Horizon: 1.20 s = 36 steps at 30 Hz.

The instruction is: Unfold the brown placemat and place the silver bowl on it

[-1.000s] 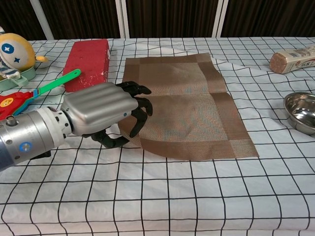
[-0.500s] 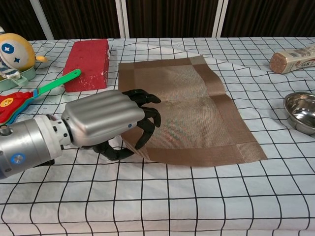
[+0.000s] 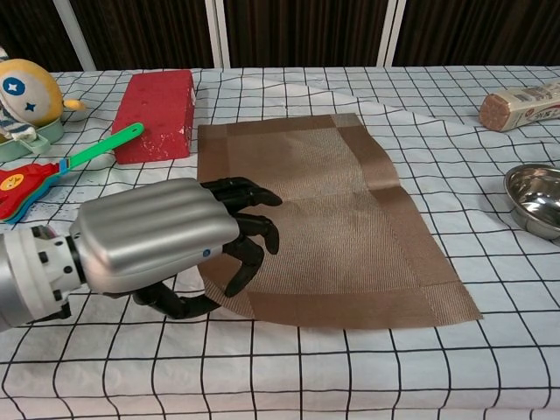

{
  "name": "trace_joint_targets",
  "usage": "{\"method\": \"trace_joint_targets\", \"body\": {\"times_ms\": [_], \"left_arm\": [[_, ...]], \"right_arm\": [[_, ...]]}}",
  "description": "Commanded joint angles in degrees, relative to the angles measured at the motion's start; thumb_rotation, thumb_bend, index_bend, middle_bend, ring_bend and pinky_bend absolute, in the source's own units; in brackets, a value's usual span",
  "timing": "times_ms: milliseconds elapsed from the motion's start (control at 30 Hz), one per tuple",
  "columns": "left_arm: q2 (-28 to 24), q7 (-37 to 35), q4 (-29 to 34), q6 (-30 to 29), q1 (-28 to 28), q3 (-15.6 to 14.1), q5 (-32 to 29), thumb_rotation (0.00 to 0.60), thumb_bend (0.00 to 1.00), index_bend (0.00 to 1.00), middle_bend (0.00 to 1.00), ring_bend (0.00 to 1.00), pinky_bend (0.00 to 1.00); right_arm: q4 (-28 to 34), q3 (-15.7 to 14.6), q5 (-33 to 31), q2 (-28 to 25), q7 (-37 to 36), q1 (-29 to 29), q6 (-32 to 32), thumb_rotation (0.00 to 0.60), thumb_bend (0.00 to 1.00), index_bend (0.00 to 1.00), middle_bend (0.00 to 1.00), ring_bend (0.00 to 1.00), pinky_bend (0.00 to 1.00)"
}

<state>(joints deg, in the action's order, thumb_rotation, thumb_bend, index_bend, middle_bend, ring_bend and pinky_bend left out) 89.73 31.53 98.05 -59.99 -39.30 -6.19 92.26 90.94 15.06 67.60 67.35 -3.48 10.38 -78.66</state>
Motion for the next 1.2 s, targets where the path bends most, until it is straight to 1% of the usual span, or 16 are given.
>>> {"method": "trace_joint_targets", "body": {"times_ms": [33,167,333,467,567,800,1033,1200], "left_arm": [[-1.68,-1.26,1.65,-0.68,0.72,-1.11,1.22,0.6,0.42,0.62,0.26,0.04,0.07],[-4.8,-3.28,4.12,-1.4,1.36,-2.69,3.07,0.6,0.42,0.62,0.26,0.04,0.07],[-10.51,-6.51,6.14,-3.78,2.61,-4.49,5.67,0.6,0.42,0.62,0.26,0.04,0.07],[-14.89,-8.48,6.73,-6.58,4.57,-4.8,5.19,0.6,0.42,0.62,0.27,0.04,0.07],[-17.98,-10.65,5.96,-9.39,6.91,-4.12,2.43,0.6,0.42,0.62,0.27,0.04,0.07],[-21.86,-14.12,2.74,-11.68,9.6,-2.62,-0.84,0.6,0.42,0.62,0.27,0.04,0.07],[-22.31,-14.22,-0.9,-11.42,11.0,-1.05,-3.72,0.6,0.42,0.62,0.27,0.04,0.07],[-20.77,-11.86,-3.53,-12.13,11.94,1.82,-6.87,0.6,0.42,0.62,0.27,0.04,0.07]], "right_arm": [[-0.06,0.08,-0.16,0.0,0.04,0.01,0.04,0.6,0.08,0.0,0.0,0.01,0.18],[-0.08,0.26,-0.53,-0.07,0.13,-0.04,0.02,0.6,0.08,0.0,0.0,0.01,0.18],[-0.07,0.31,-0.72,-0.05,0.39,-0.05,0.03,0.6,0.08,0.0,0.0,0.01,0.18],[-0.12,0.05,-0.22,0.09,0.65,0.04,0.03,0.6,0.08,0.0,0.0,0.01,0.18],[-0.29,-0.25,0.33,0.34,0.89,0.08,-0.09,0.6,0.08,0.0,0.0,0.01,0.18],[-0.34,-0.51,0.6,0.59,1.41,0.15,-0.09,0.6,0.08,0.0,0.0,0.01,0.18],[-0.16,-0.68,0.8,0.66,1.66,0.14,-0.1,0.6,0.08,0.0,0.0,0.01,0.18],[-0.07,-0.61,0.72,0.59,1.48,0.11,-0.07,0.6,0.08,0.0,0.0,0.01,0.18]]}}
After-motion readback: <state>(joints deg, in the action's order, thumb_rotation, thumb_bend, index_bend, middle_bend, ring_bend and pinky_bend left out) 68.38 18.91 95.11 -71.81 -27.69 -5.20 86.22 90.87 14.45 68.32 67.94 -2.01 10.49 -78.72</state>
